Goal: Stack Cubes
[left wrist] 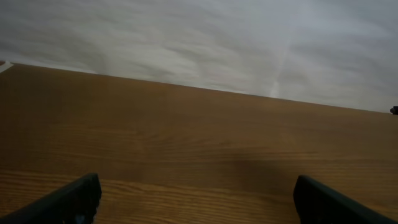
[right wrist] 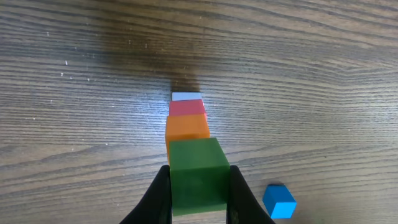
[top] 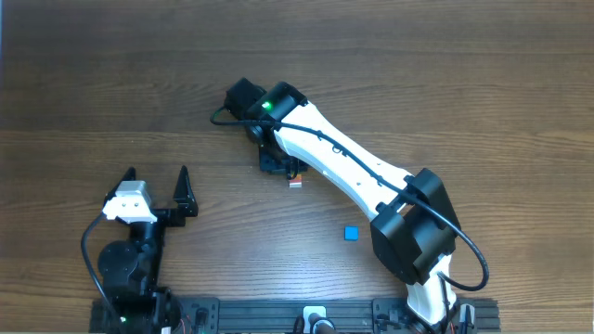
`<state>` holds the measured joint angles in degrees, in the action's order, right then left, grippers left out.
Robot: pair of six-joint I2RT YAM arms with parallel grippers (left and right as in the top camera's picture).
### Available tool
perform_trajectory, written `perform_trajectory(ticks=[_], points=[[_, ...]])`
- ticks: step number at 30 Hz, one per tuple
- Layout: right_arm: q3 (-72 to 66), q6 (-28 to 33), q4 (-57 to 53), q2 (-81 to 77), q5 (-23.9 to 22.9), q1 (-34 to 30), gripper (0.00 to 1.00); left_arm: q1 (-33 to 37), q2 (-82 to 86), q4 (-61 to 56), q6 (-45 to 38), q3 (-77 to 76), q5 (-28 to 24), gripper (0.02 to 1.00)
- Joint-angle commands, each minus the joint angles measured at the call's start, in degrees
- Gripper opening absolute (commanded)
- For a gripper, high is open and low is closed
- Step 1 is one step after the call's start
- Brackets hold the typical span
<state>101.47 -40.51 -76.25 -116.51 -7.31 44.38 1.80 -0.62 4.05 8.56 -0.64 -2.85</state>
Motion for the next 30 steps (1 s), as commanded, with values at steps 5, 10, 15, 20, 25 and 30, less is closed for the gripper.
perform_trajectory(ticks=[5, 10, 15, 20, 25, 30], points=[[1.49, -1.09, 0.48, -0.83, -0.70, -0.31, 0.009, 0.35, 0.28, 0.11, -0.85, 0.31, -0.55, 1.000], [1.44, -1.25, 0.66, -0.83, -0.68, -0.31, 0.007, 0.35, 0.28, 0.11, -0.85, 0.31, -0.55, 1.000], [1.07, -1.27, 0.92, -0.83, -0.68, -0.31, 0.012, 0.35, 0.28, 0.11, -0.85, 0.31, -0.55, 1.000], [0.83, -1.29, 1.05, -0.83, -0.66, -0.26, 0.012, 0.35, 0.28, 0.11, -0.85, 0.31, -0.55, 1.000], [0.76, -1.68, 1.05, -0.83, -0.68, -0.24, 0.009, 0.35, 0.28, 0.11, -0.85, 0.31, -0.55, 1.000], [0.72, -1.68, 1.05, -0.83, -0.68, -0.24, 0.007, 0.35, 0.28, 0.11, -0.85, 0.31, -0.55, 1.000]])
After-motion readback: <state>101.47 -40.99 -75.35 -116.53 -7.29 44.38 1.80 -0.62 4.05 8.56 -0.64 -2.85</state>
